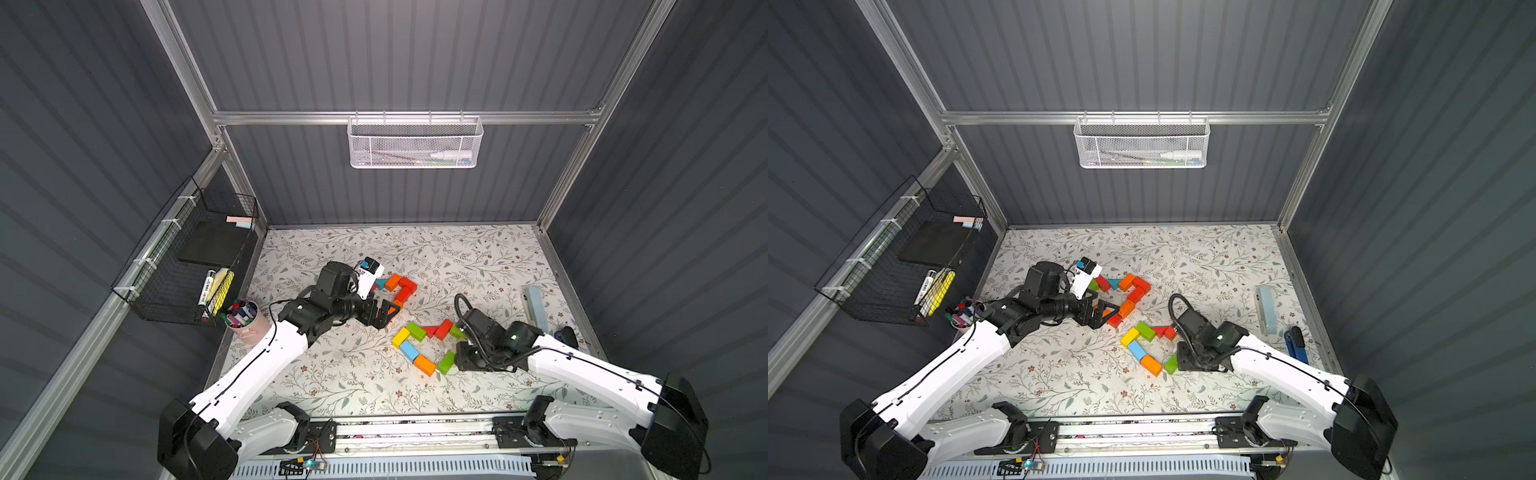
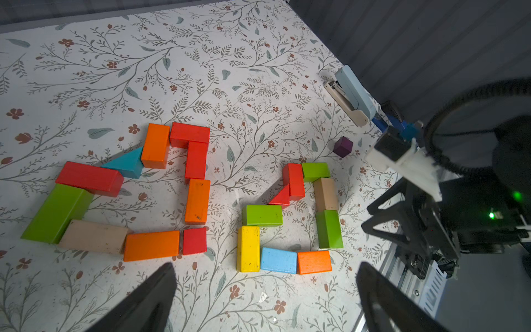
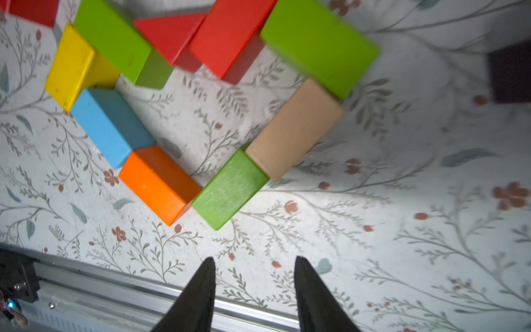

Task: Assemble a heart with building blocks
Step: Pick up the building block from the center of the board.

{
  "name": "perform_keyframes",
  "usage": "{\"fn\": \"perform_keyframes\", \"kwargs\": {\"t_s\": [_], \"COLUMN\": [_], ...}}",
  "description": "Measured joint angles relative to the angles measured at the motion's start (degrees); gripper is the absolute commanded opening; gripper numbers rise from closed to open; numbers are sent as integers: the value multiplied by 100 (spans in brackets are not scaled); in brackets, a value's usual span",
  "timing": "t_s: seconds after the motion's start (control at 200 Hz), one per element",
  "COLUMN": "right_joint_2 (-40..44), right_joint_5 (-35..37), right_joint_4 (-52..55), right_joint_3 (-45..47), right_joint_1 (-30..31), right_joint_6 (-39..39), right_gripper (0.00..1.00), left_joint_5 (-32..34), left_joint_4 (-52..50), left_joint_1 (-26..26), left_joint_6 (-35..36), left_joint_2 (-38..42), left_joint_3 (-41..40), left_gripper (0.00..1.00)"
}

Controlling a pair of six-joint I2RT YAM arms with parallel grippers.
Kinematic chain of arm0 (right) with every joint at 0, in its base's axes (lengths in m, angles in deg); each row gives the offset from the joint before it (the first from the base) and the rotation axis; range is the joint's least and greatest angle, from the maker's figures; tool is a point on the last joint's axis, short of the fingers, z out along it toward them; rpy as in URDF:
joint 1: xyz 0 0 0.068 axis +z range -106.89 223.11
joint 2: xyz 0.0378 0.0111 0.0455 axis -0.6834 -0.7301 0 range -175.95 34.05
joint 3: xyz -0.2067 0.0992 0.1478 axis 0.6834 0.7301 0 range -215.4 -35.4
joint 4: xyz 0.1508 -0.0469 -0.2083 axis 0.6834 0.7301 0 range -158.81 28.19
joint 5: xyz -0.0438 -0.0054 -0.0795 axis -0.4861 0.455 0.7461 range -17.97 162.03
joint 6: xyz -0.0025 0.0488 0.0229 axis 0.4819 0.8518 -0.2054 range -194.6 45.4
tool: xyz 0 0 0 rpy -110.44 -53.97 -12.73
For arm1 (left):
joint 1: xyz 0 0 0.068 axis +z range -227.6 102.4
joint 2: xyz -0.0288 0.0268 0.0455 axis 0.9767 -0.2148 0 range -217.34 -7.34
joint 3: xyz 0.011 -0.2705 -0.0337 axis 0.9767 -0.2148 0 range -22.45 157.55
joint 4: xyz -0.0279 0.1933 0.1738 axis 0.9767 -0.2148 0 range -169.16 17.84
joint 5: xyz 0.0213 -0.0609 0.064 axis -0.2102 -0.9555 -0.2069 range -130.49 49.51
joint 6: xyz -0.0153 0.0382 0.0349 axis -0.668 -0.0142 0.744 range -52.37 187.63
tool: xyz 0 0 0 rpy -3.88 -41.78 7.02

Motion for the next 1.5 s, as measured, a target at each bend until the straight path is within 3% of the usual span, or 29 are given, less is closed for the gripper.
{"fn": "perform_keyframes", "kwargs": {"t_s": [0.215,0.46,0.59,1.111,1.281,1.501], "right_joint_2": [0,-671,-1163,-2500,-2719,-2726], "right_joint_5": [94,22,-42,179,308,260], "right_joint_4": [170,63,-48,-212,-258,-343], "right_joint_3": [-350,-568,-570,-765,-870,-935], "right_joint_1": [-1440,-2780,-3213,-3416,-3416,-3416], "right_joint_6": [-977,-1851,-2090,-2354,-2446,-2564], "right_gripper": [54,56,60,60,52,36], "left_joint_5": [2,4,4,7,7,7], "left_joint_4": [2,0,0,0,0,0], "left_joint_1": [0,0,0,0,0,0], "left_joint_6": [0,0,0,0,0,0], "left_joint_2": [0,0,0,-72,-98,-98], "left_joint_3": [-4,-74,-74,-74,-74,-74], "left_gripper": [99,99,99,99,99,99]}}
